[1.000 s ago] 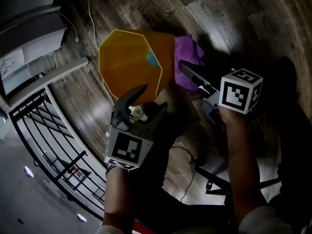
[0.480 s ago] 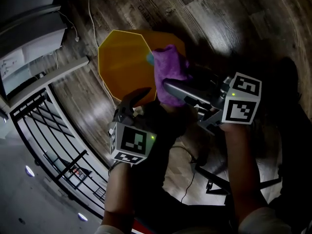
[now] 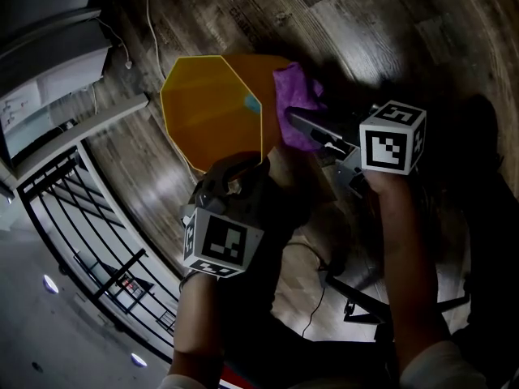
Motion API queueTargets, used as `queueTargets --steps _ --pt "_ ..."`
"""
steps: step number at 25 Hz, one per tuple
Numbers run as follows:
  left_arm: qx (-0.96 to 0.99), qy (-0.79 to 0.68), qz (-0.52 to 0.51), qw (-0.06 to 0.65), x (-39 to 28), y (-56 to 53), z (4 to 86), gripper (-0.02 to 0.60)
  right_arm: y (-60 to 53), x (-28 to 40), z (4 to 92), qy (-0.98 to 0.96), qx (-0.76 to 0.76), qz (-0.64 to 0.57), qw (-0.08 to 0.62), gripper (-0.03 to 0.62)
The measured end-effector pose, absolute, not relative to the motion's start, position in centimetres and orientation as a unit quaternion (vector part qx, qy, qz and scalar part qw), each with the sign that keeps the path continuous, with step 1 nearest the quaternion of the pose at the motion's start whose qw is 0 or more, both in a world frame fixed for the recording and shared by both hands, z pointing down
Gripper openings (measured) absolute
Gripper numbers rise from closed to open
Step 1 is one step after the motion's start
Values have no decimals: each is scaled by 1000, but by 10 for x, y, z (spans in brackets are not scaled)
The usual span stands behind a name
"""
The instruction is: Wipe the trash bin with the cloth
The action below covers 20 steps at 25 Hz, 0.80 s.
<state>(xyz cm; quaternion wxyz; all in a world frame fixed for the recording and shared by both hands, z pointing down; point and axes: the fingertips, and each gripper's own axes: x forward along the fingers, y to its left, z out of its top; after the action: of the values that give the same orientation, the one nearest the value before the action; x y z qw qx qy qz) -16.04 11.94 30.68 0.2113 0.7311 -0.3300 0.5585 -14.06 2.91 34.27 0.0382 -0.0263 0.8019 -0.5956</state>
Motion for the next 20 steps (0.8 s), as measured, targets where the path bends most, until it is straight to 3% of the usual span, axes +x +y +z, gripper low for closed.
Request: queueTargets --steps 20 --pt "750 -300 542 231 -149 134 306 14 40 -147 502 772 -146 -585 -200 167"
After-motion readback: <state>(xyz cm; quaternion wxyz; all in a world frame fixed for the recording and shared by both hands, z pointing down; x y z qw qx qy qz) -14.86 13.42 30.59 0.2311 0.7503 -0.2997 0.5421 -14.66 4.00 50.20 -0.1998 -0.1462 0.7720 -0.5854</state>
